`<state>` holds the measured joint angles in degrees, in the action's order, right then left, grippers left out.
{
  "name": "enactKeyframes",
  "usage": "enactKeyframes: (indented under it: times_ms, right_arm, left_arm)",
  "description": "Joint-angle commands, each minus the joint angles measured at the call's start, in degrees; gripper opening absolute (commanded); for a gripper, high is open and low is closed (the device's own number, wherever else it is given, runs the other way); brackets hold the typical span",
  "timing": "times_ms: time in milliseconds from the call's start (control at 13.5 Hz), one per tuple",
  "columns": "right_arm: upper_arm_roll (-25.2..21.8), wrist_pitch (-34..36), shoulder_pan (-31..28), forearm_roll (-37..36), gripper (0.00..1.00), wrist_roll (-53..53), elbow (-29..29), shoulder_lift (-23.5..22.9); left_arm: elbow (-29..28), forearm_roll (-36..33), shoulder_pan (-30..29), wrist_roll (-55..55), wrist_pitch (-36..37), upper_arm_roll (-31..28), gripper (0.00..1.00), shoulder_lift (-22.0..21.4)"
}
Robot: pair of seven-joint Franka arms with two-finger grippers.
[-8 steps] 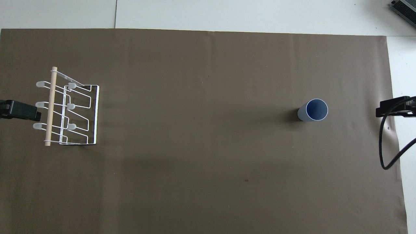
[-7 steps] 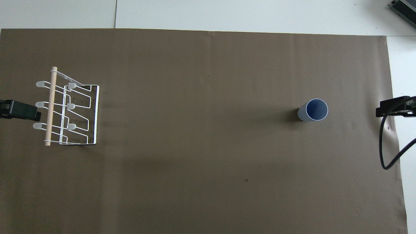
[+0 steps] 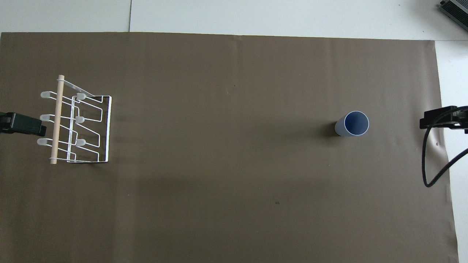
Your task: Hang cup on cup holder
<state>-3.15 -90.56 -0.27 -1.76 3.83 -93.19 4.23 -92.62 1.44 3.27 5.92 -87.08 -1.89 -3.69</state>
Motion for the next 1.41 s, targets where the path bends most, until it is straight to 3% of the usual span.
enactKeyframes:
  times_ms: [0,297,520,742,891,1114,1336]
  right_arm:
    - [0.16,-1.47,-0.17,0.53,1.0,0.48,-2.96,2.01]
    - [0.25,-2.43,-0.17,0.62,1.0,-2.34,-2.79,0.79]
    - [0.25,-6.55,-0.08,1.06,1.0,-2.25,-2.34,-2.9]
    - [0.25,-13.21,-0.08,1.24,1.0,-5.22,-8.56,-3.0]
    - [0.25,-21.55,-0.08,1.33,1.0,-8.48,-14.88,-3.26]
    - [0.25,-28.86,-0.52,1.41,1.0,-11.03,-16.05,-9.39]
    - [0.25,-34.3,-0.34,1.41,1.0,-13.48,-19.64,-11.44]
  left_arm:
    - [-0.37,-0.47,-0.1,0.15,0.69,-0.04,1.0,-0.35]
    - [-0.37,-0.56,-0.1,0.15,0.6,-0.04,1.0,-0.35]
    - [-0.37,-0.47,-0.1,0.15,0.69,-0.04,1.0,-0.35]
    - [-0.37,-0.47,-0.1,0.15,0.6,-0.04,1.0,-0.35]
    - [-0.37,-0.56,-0.1,0.15,0.69,-0.04,1.0,-0.35]
    - [-0.37,-0.47,-0.1,0.15,0.69,-0.04,1.0,-0.35]
    - [-0.37,-0.47,-0.1,0.15,0.69,-0.04,1.0,-0.35]
